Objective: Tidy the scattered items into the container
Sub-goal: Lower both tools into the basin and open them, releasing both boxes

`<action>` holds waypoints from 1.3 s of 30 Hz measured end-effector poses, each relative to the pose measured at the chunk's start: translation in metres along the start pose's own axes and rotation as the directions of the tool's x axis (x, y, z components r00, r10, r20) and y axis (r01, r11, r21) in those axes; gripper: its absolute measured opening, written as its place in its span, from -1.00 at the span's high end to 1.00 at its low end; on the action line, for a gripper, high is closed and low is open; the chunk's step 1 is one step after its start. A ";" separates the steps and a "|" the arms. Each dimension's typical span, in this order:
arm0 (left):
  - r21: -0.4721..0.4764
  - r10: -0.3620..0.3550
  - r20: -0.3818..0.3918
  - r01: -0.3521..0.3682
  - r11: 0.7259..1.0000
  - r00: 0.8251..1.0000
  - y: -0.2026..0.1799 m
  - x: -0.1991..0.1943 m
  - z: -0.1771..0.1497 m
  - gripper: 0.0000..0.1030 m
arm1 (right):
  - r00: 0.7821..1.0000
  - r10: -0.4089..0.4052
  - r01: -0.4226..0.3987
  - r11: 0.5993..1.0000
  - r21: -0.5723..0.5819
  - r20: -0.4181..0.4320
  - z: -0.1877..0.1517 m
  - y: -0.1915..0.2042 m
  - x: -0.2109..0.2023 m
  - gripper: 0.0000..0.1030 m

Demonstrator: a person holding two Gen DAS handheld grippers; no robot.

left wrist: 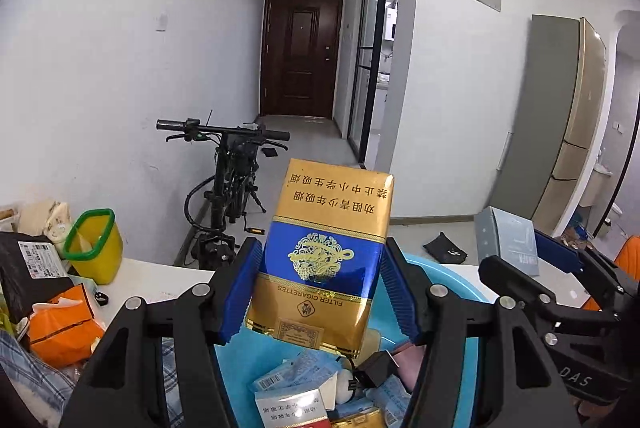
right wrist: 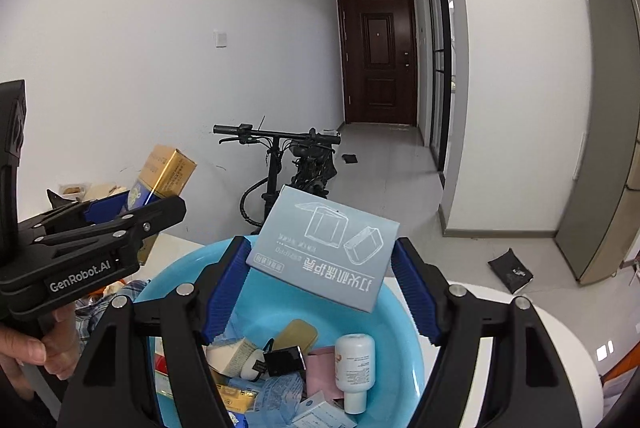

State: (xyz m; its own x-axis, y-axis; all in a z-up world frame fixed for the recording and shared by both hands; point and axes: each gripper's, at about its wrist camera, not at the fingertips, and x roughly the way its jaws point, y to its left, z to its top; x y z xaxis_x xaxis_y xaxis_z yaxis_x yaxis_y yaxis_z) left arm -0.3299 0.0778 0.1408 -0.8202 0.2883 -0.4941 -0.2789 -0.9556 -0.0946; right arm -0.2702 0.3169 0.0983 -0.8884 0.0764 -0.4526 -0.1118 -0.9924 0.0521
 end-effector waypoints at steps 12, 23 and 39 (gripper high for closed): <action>0.083 0.078 -0.426 -0.047 0.995 0.901 -0.021 0.028 -0.010 -0.21 | 0.864 0.123 -0.099 0.992 0.074 -0.489 0.004 -0.010 0.040 -0.38; 0.059 0.089 -0.481 -0.070 0.996 0.872 -0.004 0.045 -0.015 -0.21 | 0.851 0.087 -0.059 0.996 0.070 -0.518 0.011 -0.018 0.037 -0.38; -0.025 0.041 -0.535 -0.064 0.998 0.844 0.020 0.079 -0.045 -0.59 | 0.794 0.090 -0.045 0.995 0.090 -0.601 -0.038 -0.025 0.078 -0.38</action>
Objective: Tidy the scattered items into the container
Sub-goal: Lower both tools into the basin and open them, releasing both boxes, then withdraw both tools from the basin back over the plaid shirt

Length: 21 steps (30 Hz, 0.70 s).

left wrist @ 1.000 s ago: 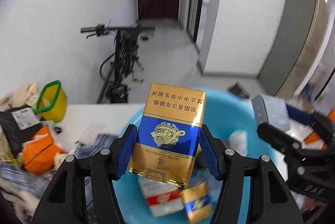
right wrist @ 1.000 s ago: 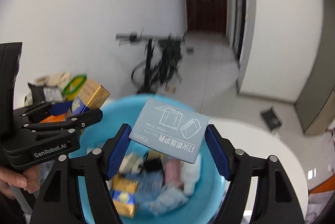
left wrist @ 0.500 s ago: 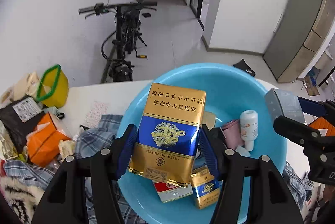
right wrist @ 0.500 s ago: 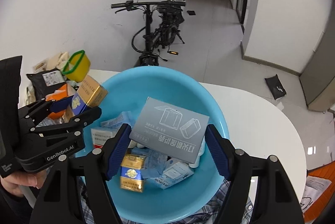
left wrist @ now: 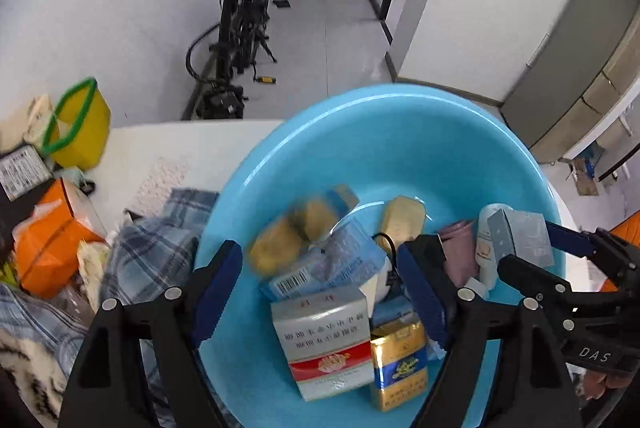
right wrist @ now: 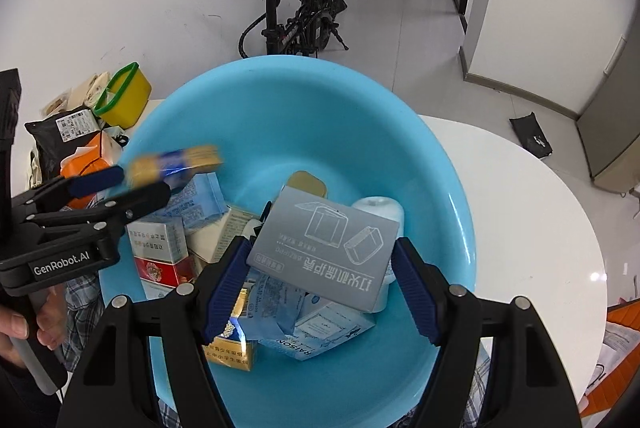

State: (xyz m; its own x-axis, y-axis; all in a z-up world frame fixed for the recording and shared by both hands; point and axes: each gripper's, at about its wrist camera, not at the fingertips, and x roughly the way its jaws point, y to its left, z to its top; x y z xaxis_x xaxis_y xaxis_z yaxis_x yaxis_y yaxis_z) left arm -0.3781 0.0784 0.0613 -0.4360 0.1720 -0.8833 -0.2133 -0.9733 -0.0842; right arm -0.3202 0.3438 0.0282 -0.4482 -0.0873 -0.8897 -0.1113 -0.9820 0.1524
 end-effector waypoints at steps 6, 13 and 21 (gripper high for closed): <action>0.043 -0.001 0.012 0.000 0.999 1.000 -0.009 -0.008 0.000 -0.59 | 1.000 -0.005 0.006 1.000 -0.005 0.028 0.003 0.002 -0.006 -0.40; 0.042 0.035 -0.008 -0.034 0.999 0.999 -0.012 -0.004 -0.004 -0.59 | 0.997 -0.028 0.029 1.000 -0.009 0.066 0.002 0.003 -0.009 -0.64; 0.022 0.027 0.011 -0.027 0.999 1.000 -0.006 -0.004 -0.005 -0.59 | 0.998 -0.027 0.028 1.000 -0.010 0.064 0.000 0.000 -0.012 -0.64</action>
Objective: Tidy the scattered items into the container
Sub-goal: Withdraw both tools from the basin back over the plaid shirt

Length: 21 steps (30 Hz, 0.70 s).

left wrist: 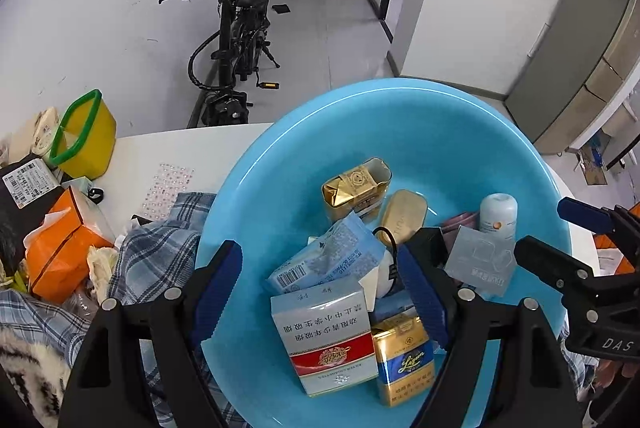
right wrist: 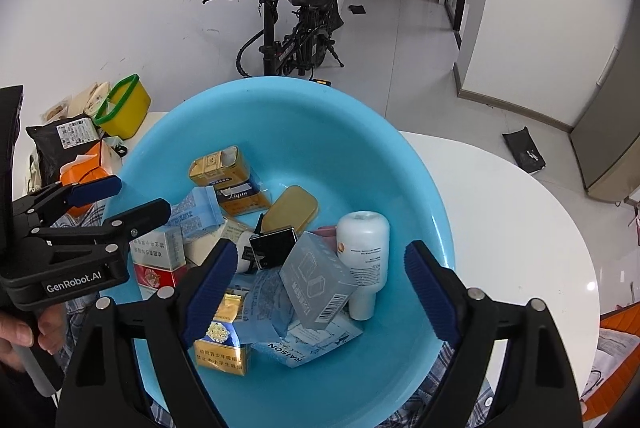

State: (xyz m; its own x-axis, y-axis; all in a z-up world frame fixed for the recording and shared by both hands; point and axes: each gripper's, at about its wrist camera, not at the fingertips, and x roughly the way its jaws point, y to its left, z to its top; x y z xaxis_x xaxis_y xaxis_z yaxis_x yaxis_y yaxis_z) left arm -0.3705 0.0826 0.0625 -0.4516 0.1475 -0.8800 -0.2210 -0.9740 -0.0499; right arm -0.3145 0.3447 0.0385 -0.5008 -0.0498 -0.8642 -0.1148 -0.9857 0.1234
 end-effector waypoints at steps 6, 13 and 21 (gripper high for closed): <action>-0.022 -0.022 0.194 0.027 0.999 0.981 0.006 -0.024 -0.009 -0.59 | 0.992 -0.026 0.022 0.999 0.032 0.121 -0.006 -0.004 -0.014 -0.64; -0.016 -0.042 0.547 0.060 0.998 0.836 0.011 -0.070 -0.035 -0.97 | 0.897 -0.045 0.036 0.999 0.028 0.439 -0.031 0.002 -0.042 -0.94; -0.019 -0.018 0.608 0.038 0.999 0.794 0.017 -0.089 -0.045 -1.00 | 0.862 -0.038 0.071 0.996 -0.045 0.506 -0.037 0.017 -0.051 -1.00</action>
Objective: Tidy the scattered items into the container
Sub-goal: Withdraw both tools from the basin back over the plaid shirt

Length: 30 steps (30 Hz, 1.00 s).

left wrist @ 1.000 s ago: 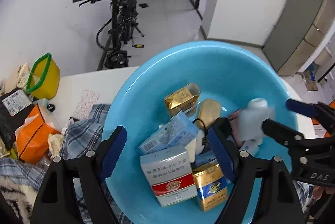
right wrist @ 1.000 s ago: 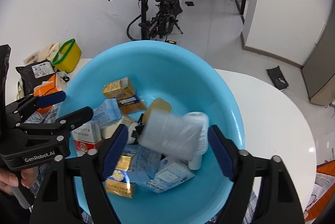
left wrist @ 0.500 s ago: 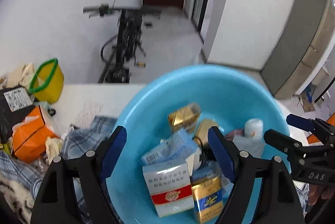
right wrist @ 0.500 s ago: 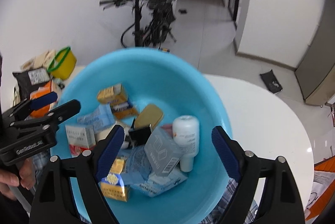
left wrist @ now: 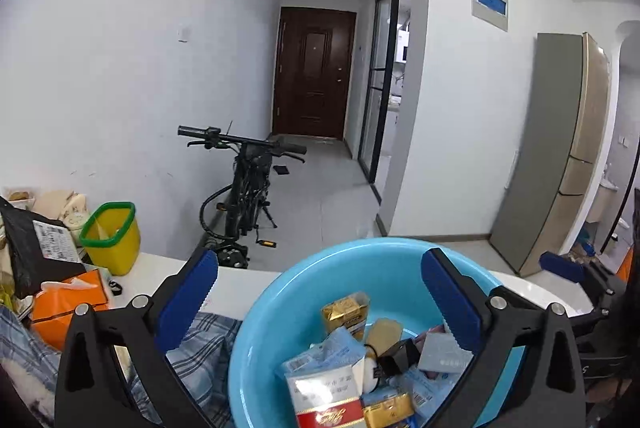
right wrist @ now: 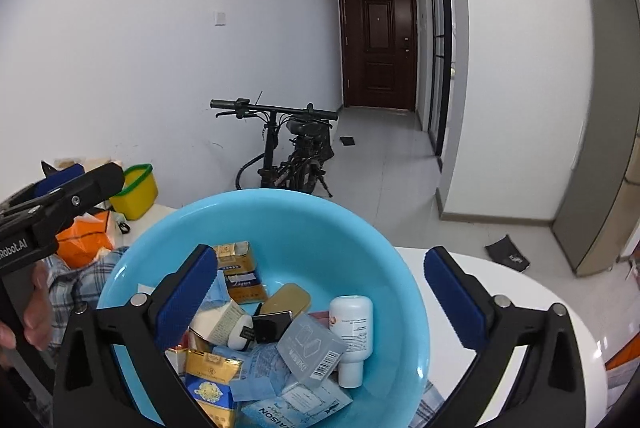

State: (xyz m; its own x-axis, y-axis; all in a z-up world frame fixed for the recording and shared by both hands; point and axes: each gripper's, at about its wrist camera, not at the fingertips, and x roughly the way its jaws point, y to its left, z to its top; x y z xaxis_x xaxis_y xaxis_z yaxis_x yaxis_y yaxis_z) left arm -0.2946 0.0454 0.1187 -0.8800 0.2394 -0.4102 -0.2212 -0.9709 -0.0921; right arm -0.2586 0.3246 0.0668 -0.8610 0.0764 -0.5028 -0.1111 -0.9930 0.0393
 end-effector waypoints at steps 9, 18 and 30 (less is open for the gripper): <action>0.081 0.011 -0.053 -0.006 0.997 0.999 -0.003 -0.030 -0.029 -1.00 | 0.999 0.043 -0.043 0.999 0.008 -0.024 -0.012 0.006 -0.022 -1.00; 0.024 -0.094 -0.093 0.096 0.995 0.991 0.006 -0.094 -0.056 -1.00 | 0.995 0.096 -0.094 0.994 0.064 -0.026 -0.042 0.006 -0.070 -1.00; 0.030 -0.168 -0.120 0.173 0.985 0.978 -0.008 -0.167 -0.083 -1.00 | 0.995 0.087 -0.085 0.996 0.030 -0.048 -0.075 0.020 -0.141 -1.00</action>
State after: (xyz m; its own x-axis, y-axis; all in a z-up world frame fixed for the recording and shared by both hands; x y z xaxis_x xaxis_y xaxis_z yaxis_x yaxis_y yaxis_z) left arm -0.1110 0.0124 0.1130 -0.7736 0.3962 -0.4946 -0.3821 -0.9142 -0.1347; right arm -0.1019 0.2873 0.0739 -0.8426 -0.0145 -0.5384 -0.0518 -0.9928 0.1078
